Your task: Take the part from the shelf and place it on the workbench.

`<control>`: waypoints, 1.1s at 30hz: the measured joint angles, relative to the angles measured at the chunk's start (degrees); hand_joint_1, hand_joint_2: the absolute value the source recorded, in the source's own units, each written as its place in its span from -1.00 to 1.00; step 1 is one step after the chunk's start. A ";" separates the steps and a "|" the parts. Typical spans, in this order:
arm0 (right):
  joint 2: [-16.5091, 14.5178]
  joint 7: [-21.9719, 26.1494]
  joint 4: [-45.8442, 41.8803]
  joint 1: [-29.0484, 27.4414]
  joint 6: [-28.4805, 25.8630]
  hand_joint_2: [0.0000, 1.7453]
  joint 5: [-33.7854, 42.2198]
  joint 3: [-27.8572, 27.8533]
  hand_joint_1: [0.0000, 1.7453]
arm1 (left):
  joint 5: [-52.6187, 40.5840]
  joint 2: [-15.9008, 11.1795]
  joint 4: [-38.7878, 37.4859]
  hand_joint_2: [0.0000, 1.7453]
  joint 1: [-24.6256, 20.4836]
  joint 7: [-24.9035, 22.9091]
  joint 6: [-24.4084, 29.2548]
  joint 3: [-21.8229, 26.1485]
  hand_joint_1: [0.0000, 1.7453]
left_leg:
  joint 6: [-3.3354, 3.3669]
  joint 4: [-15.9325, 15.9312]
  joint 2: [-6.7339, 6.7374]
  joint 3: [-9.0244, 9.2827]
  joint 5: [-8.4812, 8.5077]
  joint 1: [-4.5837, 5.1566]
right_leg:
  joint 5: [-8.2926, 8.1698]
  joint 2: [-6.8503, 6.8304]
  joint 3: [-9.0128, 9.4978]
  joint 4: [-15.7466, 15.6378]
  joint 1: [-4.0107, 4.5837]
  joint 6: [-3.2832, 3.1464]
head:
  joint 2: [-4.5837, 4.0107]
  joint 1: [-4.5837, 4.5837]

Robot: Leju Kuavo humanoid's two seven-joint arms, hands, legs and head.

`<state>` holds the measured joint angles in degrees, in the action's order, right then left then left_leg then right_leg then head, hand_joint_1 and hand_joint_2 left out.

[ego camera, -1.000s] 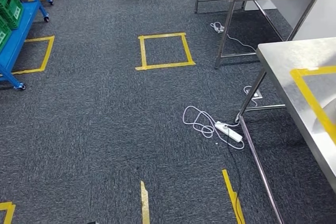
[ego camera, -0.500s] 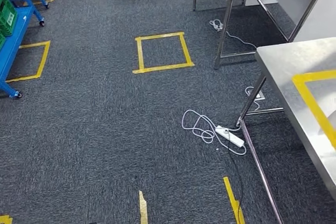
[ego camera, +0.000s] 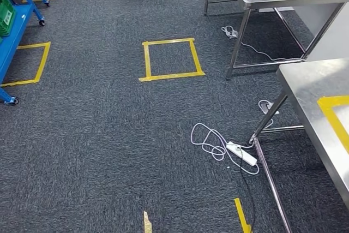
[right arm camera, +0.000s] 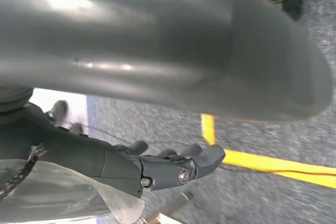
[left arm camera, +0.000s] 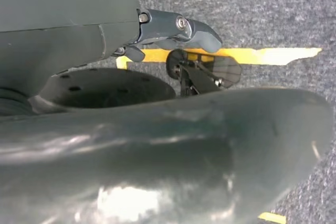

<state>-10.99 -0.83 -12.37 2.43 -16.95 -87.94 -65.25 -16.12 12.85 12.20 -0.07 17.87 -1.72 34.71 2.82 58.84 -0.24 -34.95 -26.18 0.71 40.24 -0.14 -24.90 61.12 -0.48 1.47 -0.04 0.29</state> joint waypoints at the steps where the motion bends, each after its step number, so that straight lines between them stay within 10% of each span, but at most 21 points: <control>1: 0.01 0.00 0.00 0.04 -0.01 -1.00 -0.02 0.01 -1.00 | -0.01 0.05 0.00 -1.00 -0.02 -0.01 -0.01 0.04 -1.00 | 0.05 -0.26 0.01 0.37 -0.16 -0.07 | 1.05 0.05 -2.84 4.17 -0.04 0.19 | 0.00 -0.03; 4: 0.02 -0.04 0.00 -0.14 -0.01 -1.00 0.03 0.01 -1.00 | -0.01 0.12 0.00 -1.00 -0.08 -0.01 0.15 0.16 -1.00 | -0.07 -0.31 -0.03 1.58 -1.16 -0.17 | -0.28 0.07 -9.99 11.18 -0.29 0.76 | 0.00 -0.02; 7: 0.05 0.15 -0.01 -0.29 -0.09 -1.00 0.17 0.01 -1.00 | -0.09 0.15 0.00 -1.00 -0.08 0.09 0.34 0.24 -1.00 | -0.82 -0.24 -0.18 3.19 -2.32 -0.27 | -8.04 0.02 -8.91 2.72 -0.54 1.13 | 0.00 -0.07; 9: 0.07 0.37 -0.01 -0.15 -0.17 -1.00 0.28 0.01 -1.00 | -0.18 0.14 0.00 -1.00 -0.19 0.28 0.50 0.29 -1.00 | -1.50 -0.01 -0.23 3.54 -2.89 -0.11 | -9.90 0.16 -7.28 -1.44 -0.52 0.71 | 0.00 -0.12; 14: 0.09 0.48 -0.01 -0.24 -0.50 -1.00 0.24 -0.01 -1.00 | -0.31 0.16 0.00 -1.00 -0.24 0.86 0.47 0.40 -1.00 | -2.71 2.24 -0.13 2.72 -4.62 -0.32 | -10.09 0.25 -6.78 -2.21 -0.45 -1.19 | 0.00 0.15; 17: 0.09 0.39 -0.02 -0.25 -0.78 -1.00 0.09 -0.02 -1.00 | -0.41 0.18 0.00 -1.00 -0.24 0.94 0.53 0.53 -1.00 | -3.33 12.41 -0.06 -1.93 -9.60 -0.49 | -9.97 0.08 -6.71 -2.27 -0.43 -1.75 | 0.00 0.28; 19: 0.09 0.33 -0.02 -0.27 -0.97 -1.00 0.03 -0.02 -1.00 | -0.47 0.18 0.00 -1.00 -0.19 0.95 0.67 0.61 -1.00 | -3.32 16.13 -0.05 -3.85 -10.01 -0.55 | -9.86 0.06 -6.59 -2.26 -0.36 -1.86 | 0.00 0.28; 23: 0.09 0.43 -0.02 -0.23 -0.83 -1.00 0.61 -0.04 -1.00 | -0.60 0.16 0.00 -1.00 -0.23 0.96 0.77 0.68 -1.00 | -2.47 4.31 -0.06 1.29 -3.02 -0.40 | -9.50 0.20 -6.11 -2.24 -0.25 -1.57 | 0.00 0.26; 29: 0.09 4.57 -0.04 -0.02 0.55 -1.00 4.73 -1.01 -1.00 | -0.70 0.25 0.00 -1.00 -0.13 1.10 1.09 1.37 -1.00 | -1.27 -0.45 -0.01 2.94 -2.25 -0.24 | -8.47 0.10 -7.01 -1.28 -0.23 -0.02 | 0.00 0.11; 33: 0.10 10.87 -0.11 -0.04 -0.07 -1.00 6.16 -2.05 -1.00 | -1.25 0.54 0.00 -1.00 -0.33 -1.87 6.55 1.90 -1.00 | -0.61 -0.78 0.16 3.08 -2.15 -0.19 | -2.48 0.15 -13.37 11.57 -0.22 0.56 | 0.00 -0.03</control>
<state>-10.89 10.04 -12.48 2.38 -17.02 -81.78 -67.30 -17.37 13.39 12.20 -0.40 16.00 4.83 36.61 2.20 58.06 -0.09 -31.87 -28.33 0.51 37.76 0.01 -38.27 72.69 -0.70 2.03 -0.04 0.26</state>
